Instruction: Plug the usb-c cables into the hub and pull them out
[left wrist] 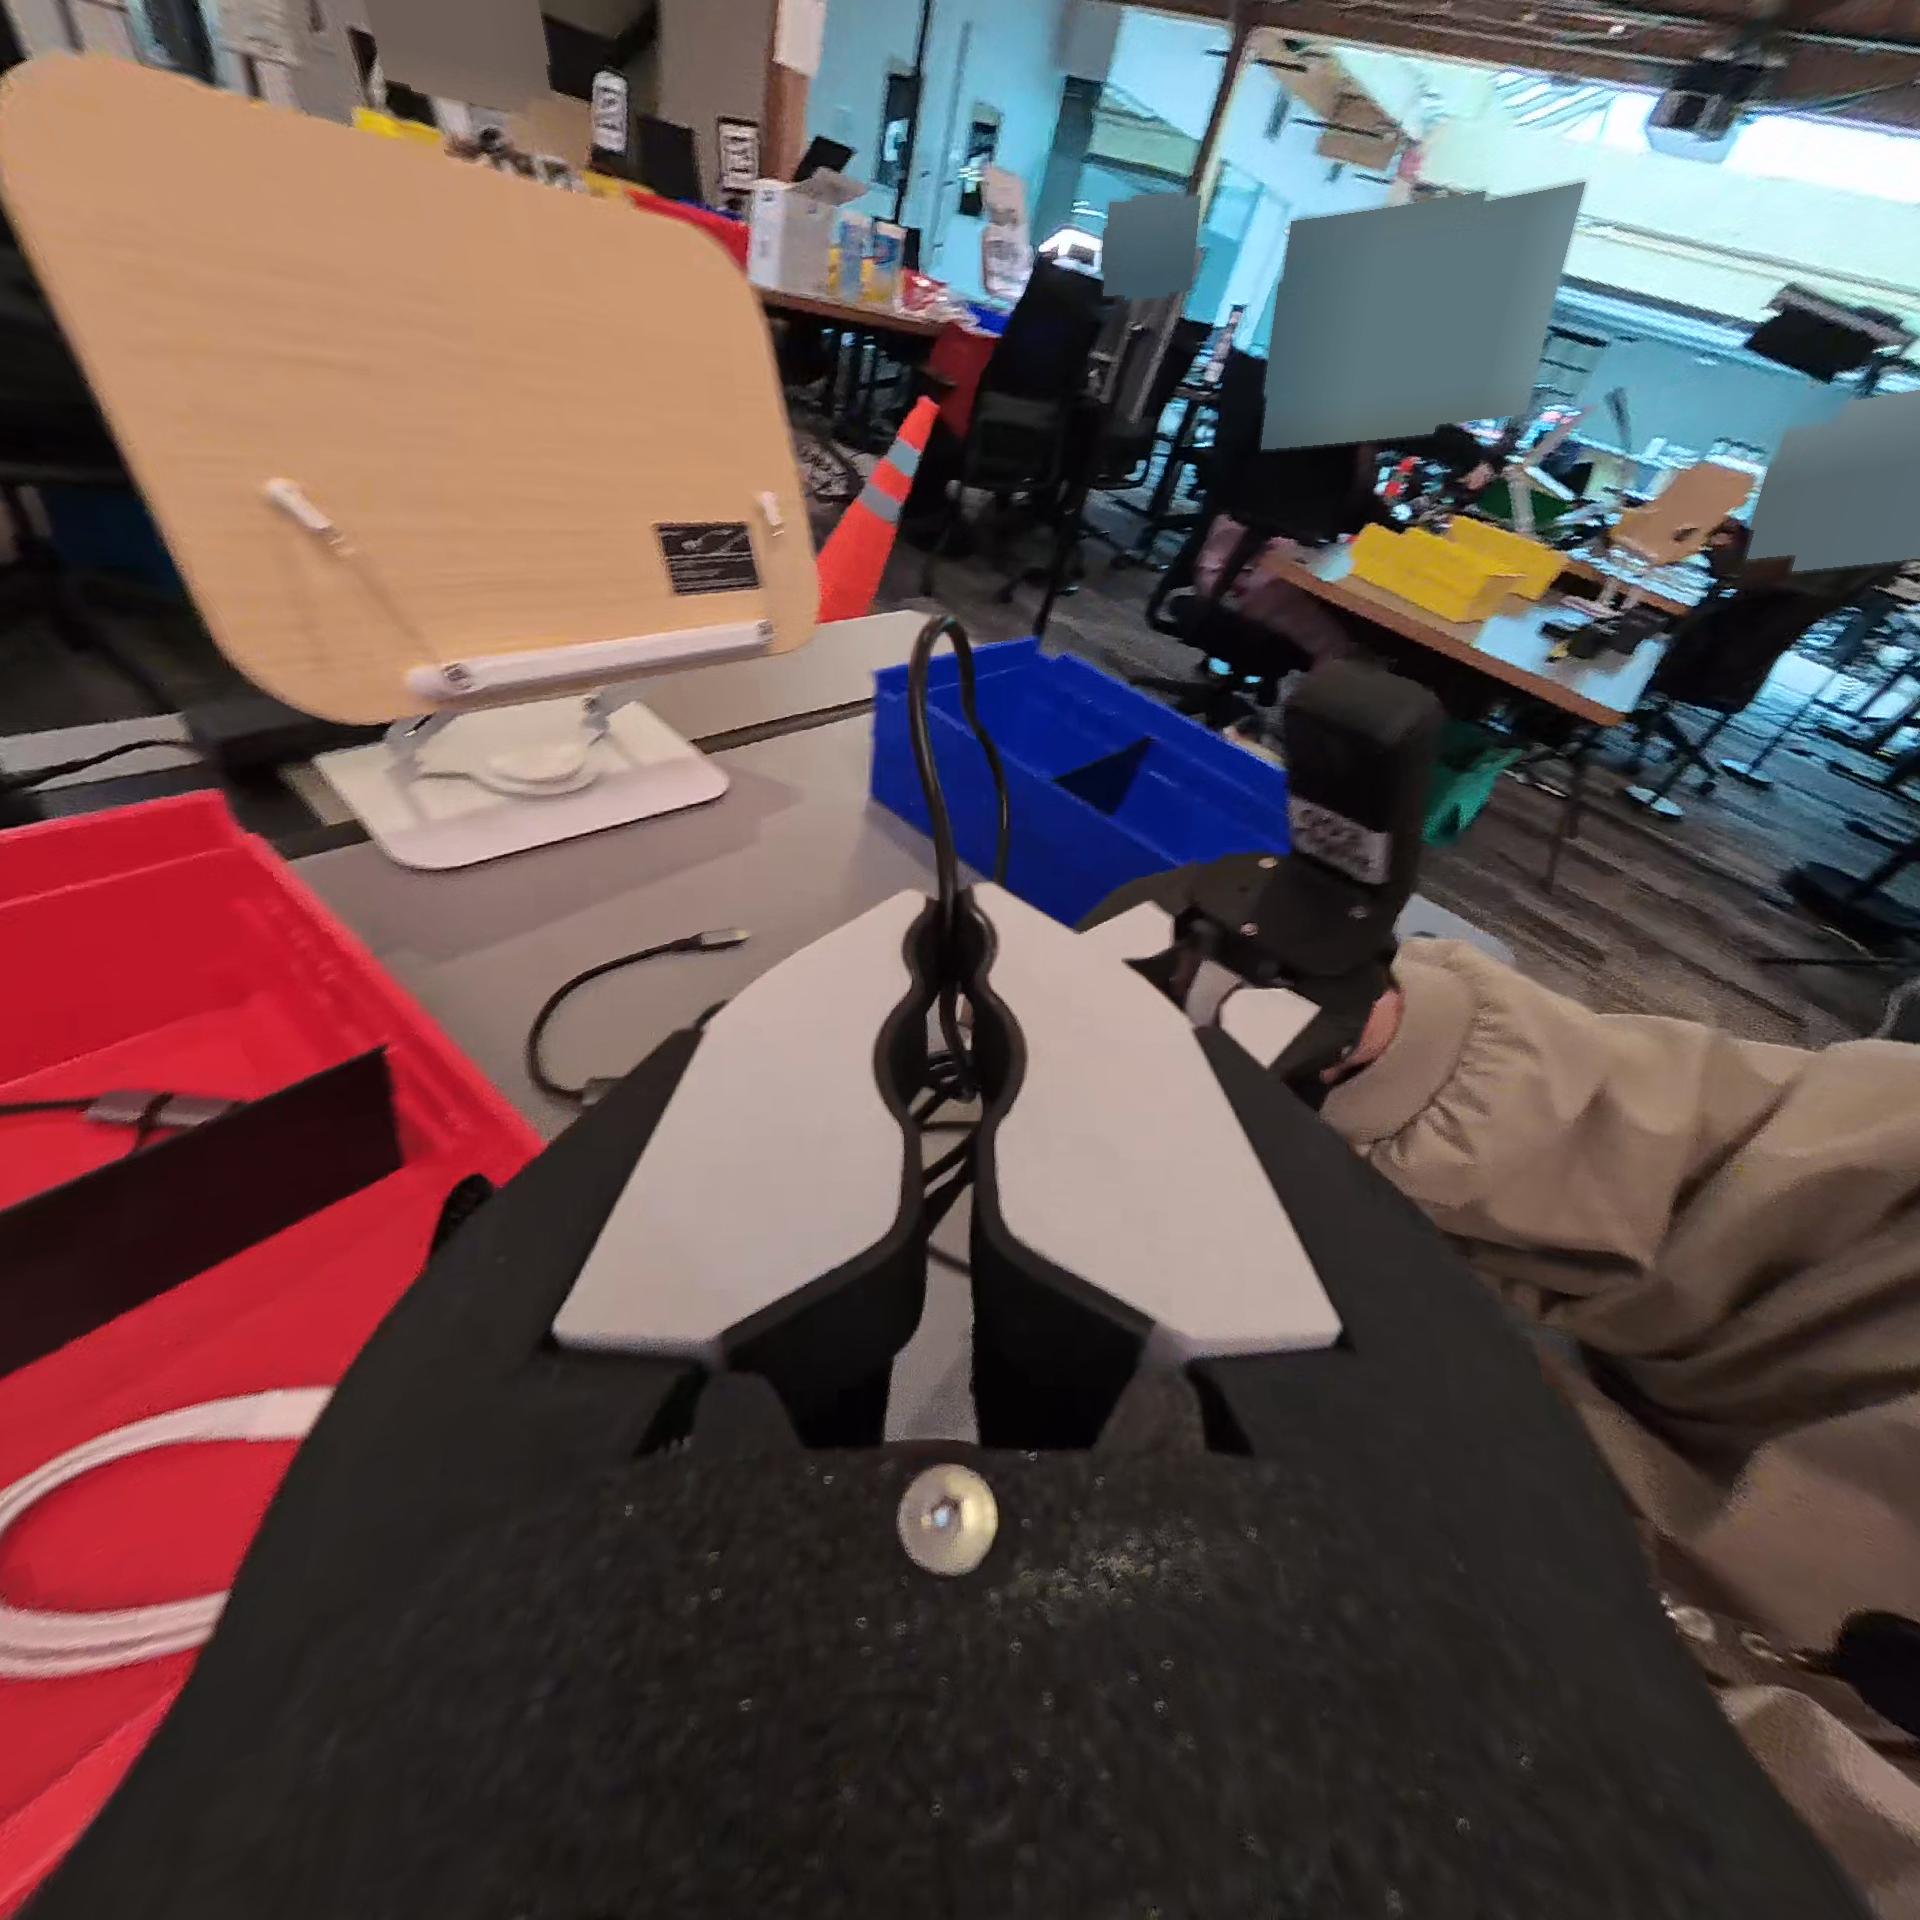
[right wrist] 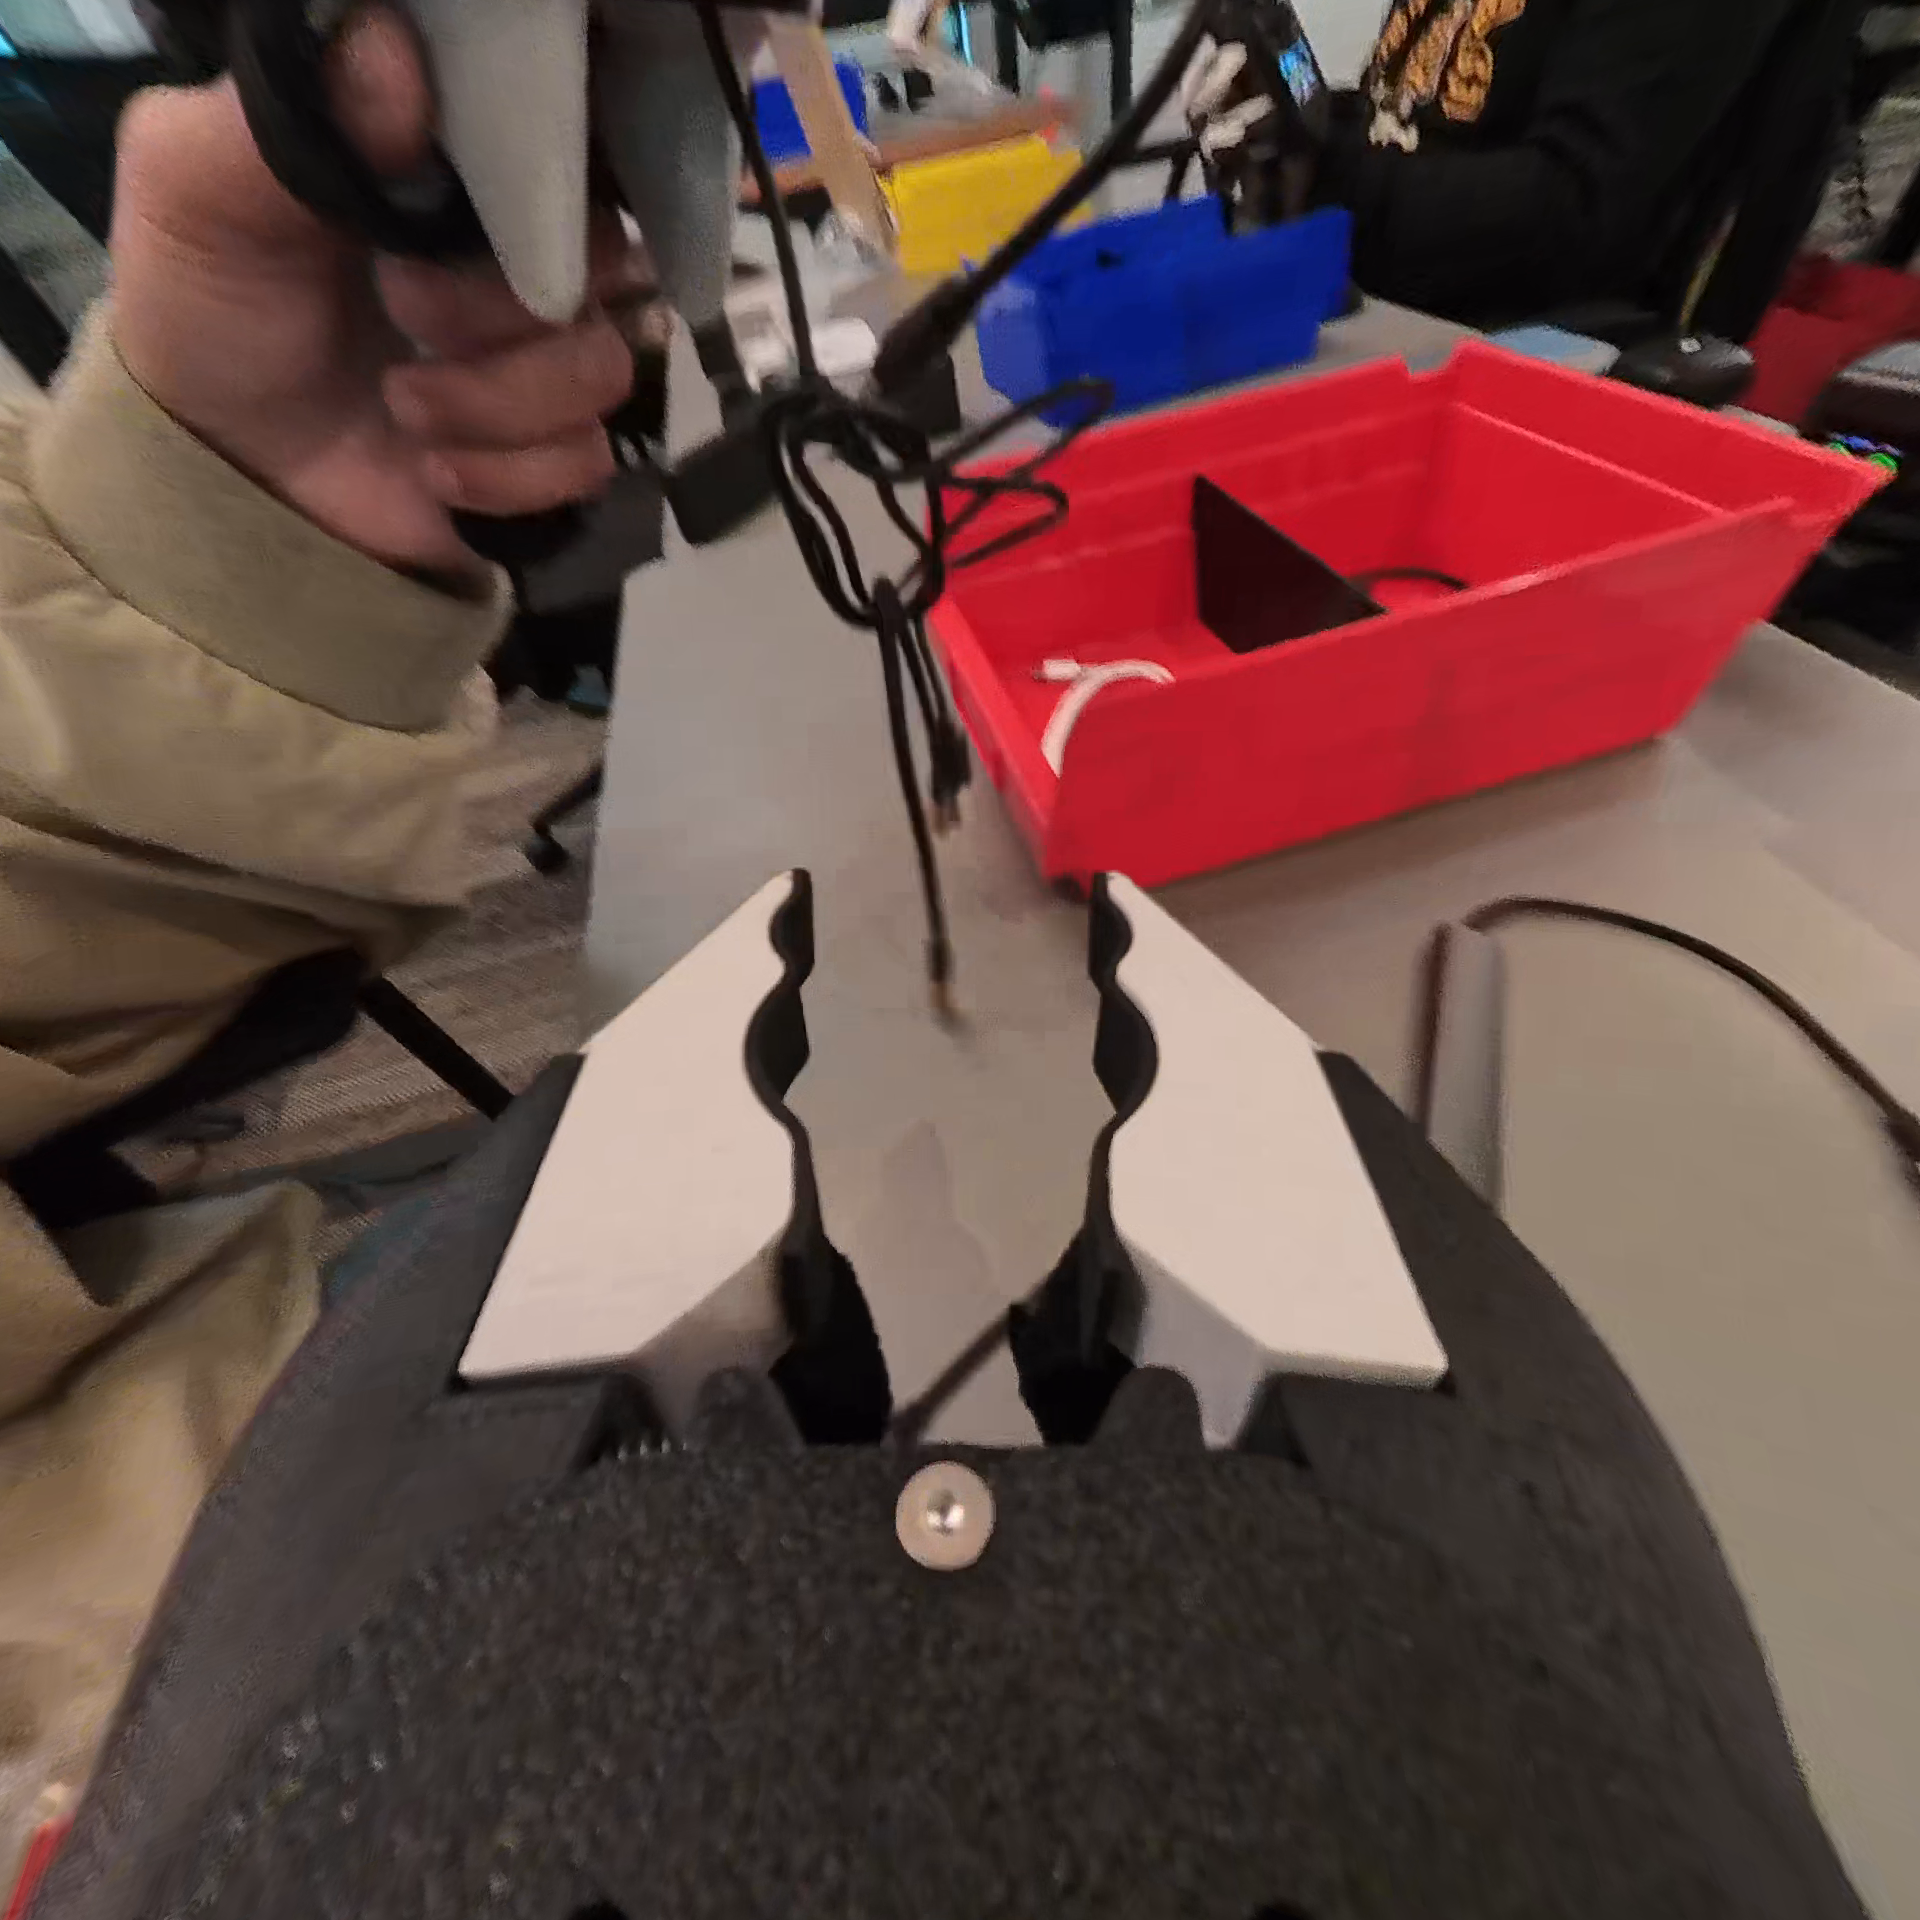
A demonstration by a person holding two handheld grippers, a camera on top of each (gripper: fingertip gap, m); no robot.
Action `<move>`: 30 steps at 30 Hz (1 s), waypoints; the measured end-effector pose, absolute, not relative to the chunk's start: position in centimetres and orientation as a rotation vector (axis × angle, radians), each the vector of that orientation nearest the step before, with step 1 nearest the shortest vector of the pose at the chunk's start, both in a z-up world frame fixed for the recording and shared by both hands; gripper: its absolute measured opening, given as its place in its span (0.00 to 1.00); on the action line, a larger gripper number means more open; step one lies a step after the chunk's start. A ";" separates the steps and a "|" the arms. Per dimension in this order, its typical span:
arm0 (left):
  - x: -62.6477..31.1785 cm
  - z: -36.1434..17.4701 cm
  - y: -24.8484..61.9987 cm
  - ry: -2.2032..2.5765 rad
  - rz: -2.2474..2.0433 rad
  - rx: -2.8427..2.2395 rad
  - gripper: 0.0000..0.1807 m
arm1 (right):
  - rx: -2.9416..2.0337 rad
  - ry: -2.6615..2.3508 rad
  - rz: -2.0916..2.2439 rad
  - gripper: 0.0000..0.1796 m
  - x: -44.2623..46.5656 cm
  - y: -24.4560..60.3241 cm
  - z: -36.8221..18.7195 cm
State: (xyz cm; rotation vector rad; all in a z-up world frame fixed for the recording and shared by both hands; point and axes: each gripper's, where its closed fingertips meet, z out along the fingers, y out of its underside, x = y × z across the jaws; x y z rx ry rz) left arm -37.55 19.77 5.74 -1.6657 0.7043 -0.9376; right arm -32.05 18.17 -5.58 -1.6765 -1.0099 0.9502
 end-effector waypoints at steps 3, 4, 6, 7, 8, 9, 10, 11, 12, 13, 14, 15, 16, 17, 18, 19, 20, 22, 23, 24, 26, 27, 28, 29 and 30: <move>-35.8 7.2 18.1 0.748 -1.001 -1.619 0.00 | -1.613 -0.949 1.005 0.33 -33.1 17.6 -4.1; -35.4 7.5 17.6 0.759 -1.019 -1.610 0.01 | -1.613 -0.944 0.980 0.33 -33.2 17.8 -4.3; -34.7 7.7 17.2 0.779 -1.021 -1.602 0.01 | -1.650 -1.014 0.908 0.30 -33.6 17.6 -6.1; -34.5 7.6 17.1 0.790 -1.010 -1.608 0.01 | -1.667 -1.046 0.863 0.19 -33.5 17.7 -7.0; -34.5 7.4 17.2 0.795 -0.988 -1.620 0.01 | -1.669 -1.033 0.790 0.02 -33.1 18.3 -7.4; -34.7 7.1 17.5 0.792 -0.961 -1.634 0.01 | -1.641 -1.029 0.744 0.02 -32.8 18.8 -7.3; -35.1 7.0 17.7 0.784 -0.941 -1.646 0.01 | -1.620 -1.045 0.735 0.01 -32.6 18.8 -7.1; -35.5 6.9 17.9 0.776 -0.930 -1.655 0.01 | -1.617 -1.066 0.754 0.01 -32.4 18.7 -7.0; -36.0 6.8 18.2 0.768 -0.913 -1.668 0.01 | -1.620 -1.067 0.771 0.01 -32.1 18.7 -6.7; -36.6 6.4 18.6 0.759 -0.876 -1.691 0.01 | -1.610 -1.054 0.779 0.01 -31.6 19.0 -6.2; -37.2 5.8 19.0 0.759 -0.831 -1.727 0.01 | -1.589 -1.046 0.793 0.01 -31.3 19.0 -5.5; -37.7 4.9 19.3 0.771 -0.794 -1.775 0.01 | -1.561 -1.046 0.819 0.01 -31.0 18.8 -4.8; -38.1 3.8 19.6 0.788 -0.763 -1.826 0.01 | -1.528 -1.041 0.841 0.01 -30.8 18.7 -3.9; -38.5 2.8 19.9 0.799 -0.725 -1.871 0.01 | -1.493 -1.030 0.854 0.01 -30.5 18.5 -3.1; -39.0 1.9 20.2 0.800 -0.685 -1.914 0.01 | -1.462 -1.022 0.862 0.01 -30.2 18.5 -2.4; -39.7 0.9 20.7 0.792 -0.642 -1.964 0.01 | -1.438 -1.015 0.870 0.01 -29.9 18.4 -1.8; -40.5 -0.1 21.2 0.782 -0.594 -2.014 0.01 | -1.423 -1.008 0.876 0.01 -29.5 18.4 -1.3; -41.4 -2.0 21.3 0.800 -0.570 -2.105 0.01 | -1.403 -0.981 0.911 0.01 -28.7 18.5 -0.3; -41.7 -2.9 21.2 0.804 -0.567 -2.142 0.01 | -1.393 -0.965 0.945 0.01 -28.4 18.5 0.2; -42.3 -3.7 21.5 0.794 -0.532 -2.180 0.01 | -1.379 -0.949 0.979 0.01 -28.0 18.5 0.8; -42.4 -5.4 21.0 0.832 -0.538 -2.258 0.01 | -1.346 -0.896 1.059 0.01 -27.2 18.4 2.1; -41.8 -5.6 20.7 0.858 -0.584 -2.255 0.01 | -1.341 -0.884 1.095 0.01 -27.1 18.3 2.3; -41.5 -5.7 20.6 0.866 -0.602 -2.249 0.01 | -1.328 -0.870 1.117 0.01 -26.9 18.3 2.6; -41.4 -5.9 20.6 0.868 -0.606 -2.258 0.01 | -1.311 -0.852 1.135 0.01 -26.7 18.3 3.0; -41.3 -6.0 20.7 0.866 -0.611 -2.263 0.01 | -1.308 -0.841 1.148 0.01 -26.5 18.3 3.2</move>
